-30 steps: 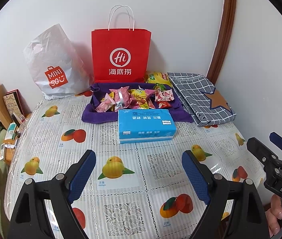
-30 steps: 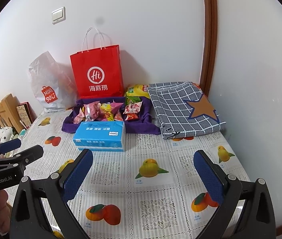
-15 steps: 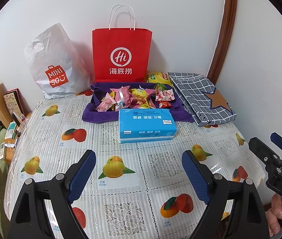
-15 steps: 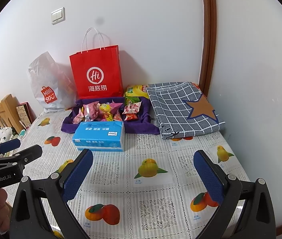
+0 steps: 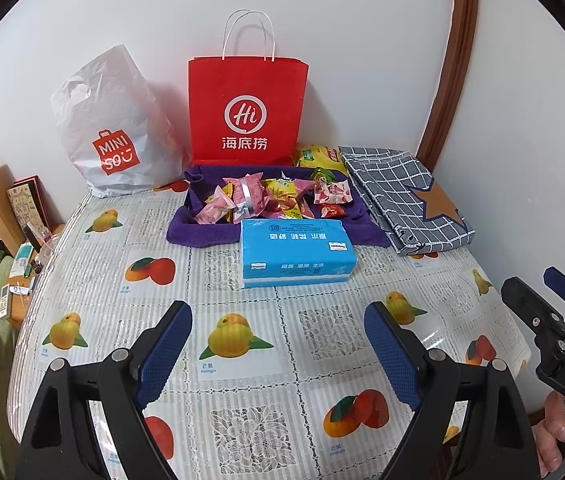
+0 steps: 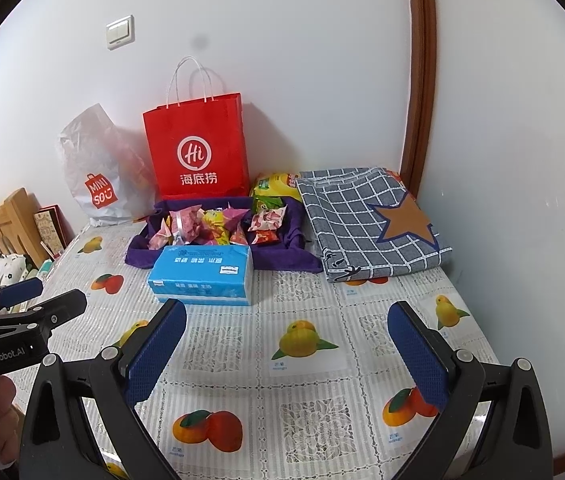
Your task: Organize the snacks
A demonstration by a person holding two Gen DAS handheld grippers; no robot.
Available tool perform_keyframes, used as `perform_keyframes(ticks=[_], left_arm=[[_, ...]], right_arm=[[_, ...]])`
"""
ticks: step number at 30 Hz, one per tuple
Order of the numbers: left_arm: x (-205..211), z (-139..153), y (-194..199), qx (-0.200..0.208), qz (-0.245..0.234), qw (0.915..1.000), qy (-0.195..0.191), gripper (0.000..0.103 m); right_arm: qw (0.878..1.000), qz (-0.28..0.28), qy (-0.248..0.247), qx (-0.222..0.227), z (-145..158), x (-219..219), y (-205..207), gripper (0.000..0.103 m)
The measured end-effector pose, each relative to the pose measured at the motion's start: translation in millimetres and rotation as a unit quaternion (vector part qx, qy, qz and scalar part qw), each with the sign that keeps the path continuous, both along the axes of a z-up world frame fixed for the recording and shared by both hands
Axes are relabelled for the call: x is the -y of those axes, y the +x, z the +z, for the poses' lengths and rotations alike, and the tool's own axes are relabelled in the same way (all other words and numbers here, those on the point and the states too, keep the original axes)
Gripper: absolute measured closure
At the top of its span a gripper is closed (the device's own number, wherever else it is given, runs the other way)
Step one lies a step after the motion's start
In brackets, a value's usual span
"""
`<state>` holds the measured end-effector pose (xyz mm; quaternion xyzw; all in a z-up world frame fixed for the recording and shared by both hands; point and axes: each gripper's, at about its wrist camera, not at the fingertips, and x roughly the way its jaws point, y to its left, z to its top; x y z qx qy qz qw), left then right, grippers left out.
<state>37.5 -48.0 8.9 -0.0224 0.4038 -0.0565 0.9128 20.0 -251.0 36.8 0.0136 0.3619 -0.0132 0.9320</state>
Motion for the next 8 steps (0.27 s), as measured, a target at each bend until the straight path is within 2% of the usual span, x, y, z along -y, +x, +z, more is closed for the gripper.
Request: perform_keyframes(ticks=[8], left_arm=[[-2.1, -2.8, 6.7, -0.001, -0.001, 1.0000, -0.003, 0.015]], right_arm=[[1.000, 0.005, -0.001, -0.005, -2.4, -4.8, 7.8, 0.003]])
